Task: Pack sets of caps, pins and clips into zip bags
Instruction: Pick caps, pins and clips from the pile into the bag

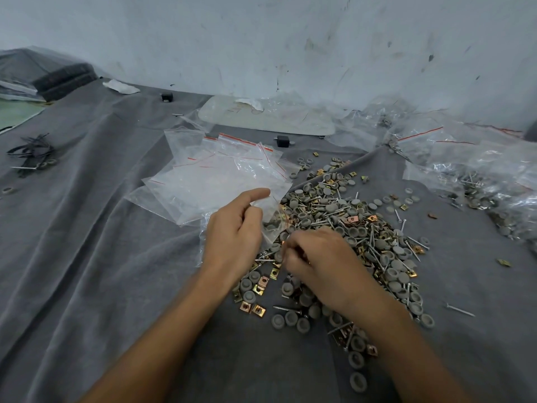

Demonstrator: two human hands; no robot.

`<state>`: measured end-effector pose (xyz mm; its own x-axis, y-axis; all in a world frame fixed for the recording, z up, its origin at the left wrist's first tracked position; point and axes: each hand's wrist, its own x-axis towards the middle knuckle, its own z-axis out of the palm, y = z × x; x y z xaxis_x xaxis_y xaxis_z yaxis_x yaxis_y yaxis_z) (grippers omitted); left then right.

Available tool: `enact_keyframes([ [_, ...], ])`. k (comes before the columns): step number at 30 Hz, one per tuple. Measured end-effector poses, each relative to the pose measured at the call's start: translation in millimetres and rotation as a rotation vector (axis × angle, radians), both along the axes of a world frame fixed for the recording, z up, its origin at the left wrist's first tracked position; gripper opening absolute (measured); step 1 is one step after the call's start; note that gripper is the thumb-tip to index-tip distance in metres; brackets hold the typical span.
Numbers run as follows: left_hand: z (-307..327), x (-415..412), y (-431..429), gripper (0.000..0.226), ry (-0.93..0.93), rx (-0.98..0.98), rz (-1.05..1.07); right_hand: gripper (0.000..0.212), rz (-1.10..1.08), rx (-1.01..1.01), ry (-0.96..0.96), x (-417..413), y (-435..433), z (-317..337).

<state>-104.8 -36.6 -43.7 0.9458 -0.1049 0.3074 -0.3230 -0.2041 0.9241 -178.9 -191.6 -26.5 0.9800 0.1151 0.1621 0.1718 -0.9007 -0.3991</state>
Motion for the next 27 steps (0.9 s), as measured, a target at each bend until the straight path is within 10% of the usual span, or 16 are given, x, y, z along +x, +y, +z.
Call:
enact_keyframes([
  [15,1.0,-6.2,-0.9,0.045,-0.041,0.082,-0.017,0.015,-0.171,1.451,0.123,5.4,-13.2,17.1],
  [27,0.9,-9.6,-3.9,0.042,-0.054,0.102,-0.078,0.022,-0.090,1.401,0.144,6.5,-2.9,9.5],
])
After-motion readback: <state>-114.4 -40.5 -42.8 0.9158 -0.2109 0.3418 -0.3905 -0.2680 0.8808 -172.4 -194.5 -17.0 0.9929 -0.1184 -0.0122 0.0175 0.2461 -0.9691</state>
